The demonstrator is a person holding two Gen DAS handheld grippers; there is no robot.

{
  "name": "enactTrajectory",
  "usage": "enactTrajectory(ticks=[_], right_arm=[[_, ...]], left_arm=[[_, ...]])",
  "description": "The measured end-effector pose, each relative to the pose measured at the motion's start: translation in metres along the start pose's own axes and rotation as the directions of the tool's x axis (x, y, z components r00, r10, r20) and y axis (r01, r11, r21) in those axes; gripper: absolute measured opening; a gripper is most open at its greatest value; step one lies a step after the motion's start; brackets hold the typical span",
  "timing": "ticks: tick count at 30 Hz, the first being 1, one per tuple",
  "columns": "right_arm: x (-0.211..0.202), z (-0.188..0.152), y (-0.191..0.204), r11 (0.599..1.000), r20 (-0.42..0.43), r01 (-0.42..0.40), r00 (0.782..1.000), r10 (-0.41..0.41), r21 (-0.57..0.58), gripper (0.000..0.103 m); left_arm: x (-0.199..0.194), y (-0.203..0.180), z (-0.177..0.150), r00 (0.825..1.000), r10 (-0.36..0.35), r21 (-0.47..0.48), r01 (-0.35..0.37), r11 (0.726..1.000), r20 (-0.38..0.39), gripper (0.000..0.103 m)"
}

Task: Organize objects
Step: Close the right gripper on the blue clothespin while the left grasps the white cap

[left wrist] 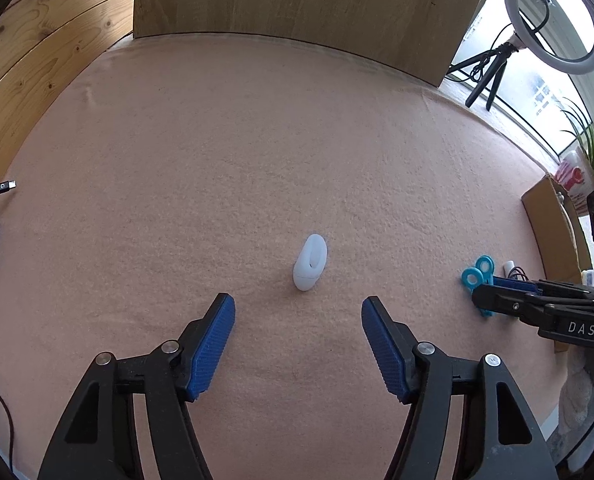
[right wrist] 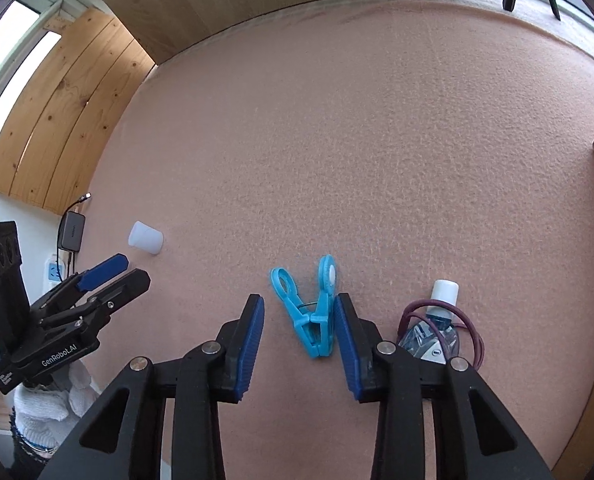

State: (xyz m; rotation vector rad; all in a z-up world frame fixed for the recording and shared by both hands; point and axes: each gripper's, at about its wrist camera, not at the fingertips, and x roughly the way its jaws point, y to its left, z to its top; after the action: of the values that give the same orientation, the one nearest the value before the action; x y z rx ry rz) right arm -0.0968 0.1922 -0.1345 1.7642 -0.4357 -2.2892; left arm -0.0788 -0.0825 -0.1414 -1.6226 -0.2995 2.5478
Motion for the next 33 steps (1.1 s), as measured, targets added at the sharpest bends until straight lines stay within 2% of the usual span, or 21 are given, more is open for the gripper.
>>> enactTrajectory(ticks=[5,12,17,22,33], right_arm=[[0.0,-0.006,0.007,0.996,0.034,0.069,0.997,-0.067,-0.048,0.025],[-0.001,-0.008,0.006,0.994,0.057,0.091,0.995,-0.088,-0.064,0.021],[-0.001,-0.01,0.011,0.988,0.071,0.123,0.991,-0.117,-0.091,0.021],[-0.001,-0.01,0.012,0.987,0.076,0.129,0.99,-0.122,-0.096,0.021],[-0.023,-0.016,0.006,0.993,0.12,0.095,0.989,-0.086,-0.071,0.021]], left_arm=[[0.008,-0.007,0.009,1.0,0.007,0.028,-0.007,1.0,0.009,0.057],[0.016,-0.016,0.017,1.0,-0.006,0.056,0.006,0.998,0.004,0.039],[0.019,-0.017,0.02,1.0,-0.014,0.057,0.013,0.998,0.004,0.018],[0.018,-0.014,0.019,1.0,-0.023,0.045,0.023,0.999,0.005,0.012],[-0.004,-0.028,0.015,0.997,-0.072,0.037,0.071,0.997,0.035,0.011]])
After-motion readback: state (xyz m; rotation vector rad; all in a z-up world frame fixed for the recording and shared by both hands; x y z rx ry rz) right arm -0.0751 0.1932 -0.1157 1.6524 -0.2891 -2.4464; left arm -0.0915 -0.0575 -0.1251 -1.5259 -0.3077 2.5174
